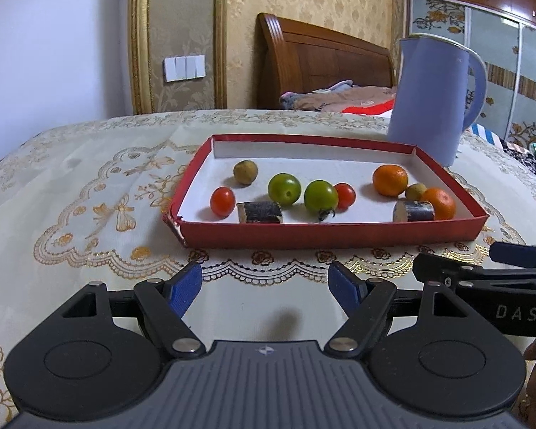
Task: Organize fruits
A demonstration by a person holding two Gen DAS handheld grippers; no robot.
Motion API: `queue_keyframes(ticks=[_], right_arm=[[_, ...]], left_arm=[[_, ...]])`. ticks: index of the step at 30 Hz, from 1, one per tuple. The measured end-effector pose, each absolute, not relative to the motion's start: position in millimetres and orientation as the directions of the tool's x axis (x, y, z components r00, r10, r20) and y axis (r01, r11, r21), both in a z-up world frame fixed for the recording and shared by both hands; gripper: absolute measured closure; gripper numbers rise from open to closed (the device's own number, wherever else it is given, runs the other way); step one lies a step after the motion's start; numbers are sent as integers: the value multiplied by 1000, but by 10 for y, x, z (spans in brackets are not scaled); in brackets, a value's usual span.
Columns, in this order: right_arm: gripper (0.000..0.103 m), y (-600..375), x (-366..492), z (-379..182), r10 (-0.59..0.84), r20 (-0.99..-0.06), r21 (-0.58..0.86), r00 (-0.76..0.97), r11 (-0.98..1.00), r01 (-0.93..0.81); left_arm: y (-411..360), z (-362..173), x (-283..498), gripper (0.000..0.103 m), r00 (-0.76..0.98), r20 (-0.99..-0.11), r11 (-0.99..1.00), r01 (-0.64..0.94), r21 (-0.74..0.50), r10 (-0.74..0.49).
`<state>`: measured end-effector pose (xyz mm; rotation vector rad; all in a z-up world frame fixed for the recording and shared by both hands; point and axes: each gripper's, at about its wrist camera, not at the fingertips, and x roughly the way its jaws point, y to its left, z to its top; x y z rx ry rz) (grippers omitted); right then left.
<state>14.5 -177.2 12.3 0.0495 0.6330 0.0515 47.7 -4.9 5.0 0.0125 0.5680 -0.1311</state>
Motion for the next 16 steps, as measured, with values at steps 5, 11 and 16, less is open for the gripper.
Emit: queue_keyframes(ticks=[5, 11, 16], right_arm=[[0, -1790, 140, 124, 63, -587, 69, 807, 997, -27], [0, -1801, 153, 113, 63, -594, 76, 802, 997, -22], [0, -1803, 160, 111, 60, -596, 76, 801, 997, -19]], left_arm=[[17, 53, 501, 25, 827, -550, 993, 105, -62, -122], [38, 116, 433, 25, 867, -487, 994, 95, -48, -106], [47, 110, 468, 25, 857, -507, 996, 85, -42, -94]])
